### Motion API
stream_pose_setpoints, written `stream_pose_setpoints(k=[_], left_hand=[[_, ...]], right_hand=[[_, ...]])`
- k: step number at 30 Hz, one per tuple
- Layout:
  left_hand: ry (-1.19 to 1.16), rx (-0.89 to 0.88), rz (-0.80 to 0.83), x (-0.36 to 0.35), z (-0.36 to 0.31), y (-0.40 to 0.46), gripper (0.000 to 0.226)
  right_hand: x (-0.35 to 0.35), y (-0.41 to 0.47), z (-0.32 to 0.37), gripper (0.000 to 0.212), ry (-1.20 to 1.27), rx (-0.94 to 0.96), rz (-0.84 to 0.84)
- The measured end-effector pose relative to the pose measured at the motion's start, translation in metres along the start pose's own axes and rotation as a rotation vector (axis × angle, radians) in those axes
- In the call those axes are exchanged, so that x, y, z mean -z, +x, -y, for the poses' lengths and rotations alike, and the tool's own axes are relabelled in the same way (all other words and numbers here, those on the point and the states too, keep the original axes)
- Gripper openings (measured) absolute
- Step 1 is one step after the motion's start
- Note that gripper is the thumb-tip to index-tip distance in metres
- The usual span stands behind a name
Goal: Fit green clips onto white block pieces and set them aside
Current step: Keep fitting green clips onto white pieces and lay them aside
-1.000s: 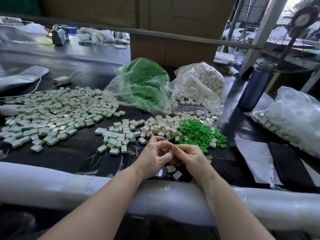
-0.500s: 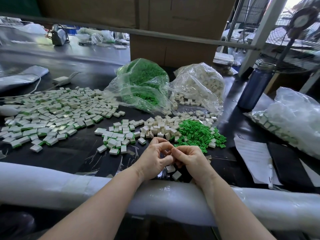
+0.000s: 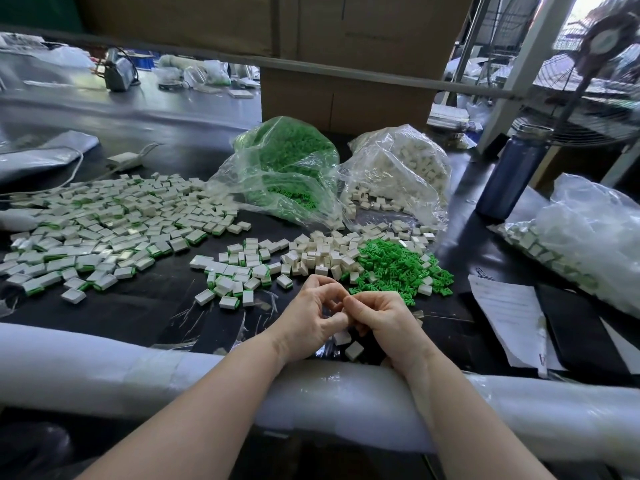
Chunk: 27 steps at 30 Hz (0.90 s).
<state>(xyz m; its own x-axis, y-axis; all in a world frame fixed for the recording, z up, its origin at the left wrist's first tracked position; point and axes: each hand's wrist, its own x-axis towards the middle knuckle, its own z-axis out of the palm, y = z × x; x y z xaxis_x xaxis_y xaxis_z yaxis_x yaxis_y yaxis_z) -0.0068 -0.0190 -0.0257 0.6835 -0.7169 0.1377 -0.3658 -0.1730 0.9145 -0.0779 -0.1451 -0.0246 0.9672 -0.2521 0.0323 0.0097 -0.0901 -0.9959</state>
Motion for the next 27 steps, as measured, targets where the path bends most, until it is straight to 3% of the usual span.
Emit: stream_pose_setpoints(k=[23,27], left_hand=[[0.010,-0.009,0.009,-0.0012,0.0037,0.0015,0.013],[-0.010,-0.017,0.001,0.0000,0.0032,0.0011,0.022]], right_hand=[[-0.0005,-0.0009,0.0017,0.023,-0.004,-0.006,-0.029],[-0.0015,-0.0011,0.0018,0.022,0.030,0.002,0.000]])
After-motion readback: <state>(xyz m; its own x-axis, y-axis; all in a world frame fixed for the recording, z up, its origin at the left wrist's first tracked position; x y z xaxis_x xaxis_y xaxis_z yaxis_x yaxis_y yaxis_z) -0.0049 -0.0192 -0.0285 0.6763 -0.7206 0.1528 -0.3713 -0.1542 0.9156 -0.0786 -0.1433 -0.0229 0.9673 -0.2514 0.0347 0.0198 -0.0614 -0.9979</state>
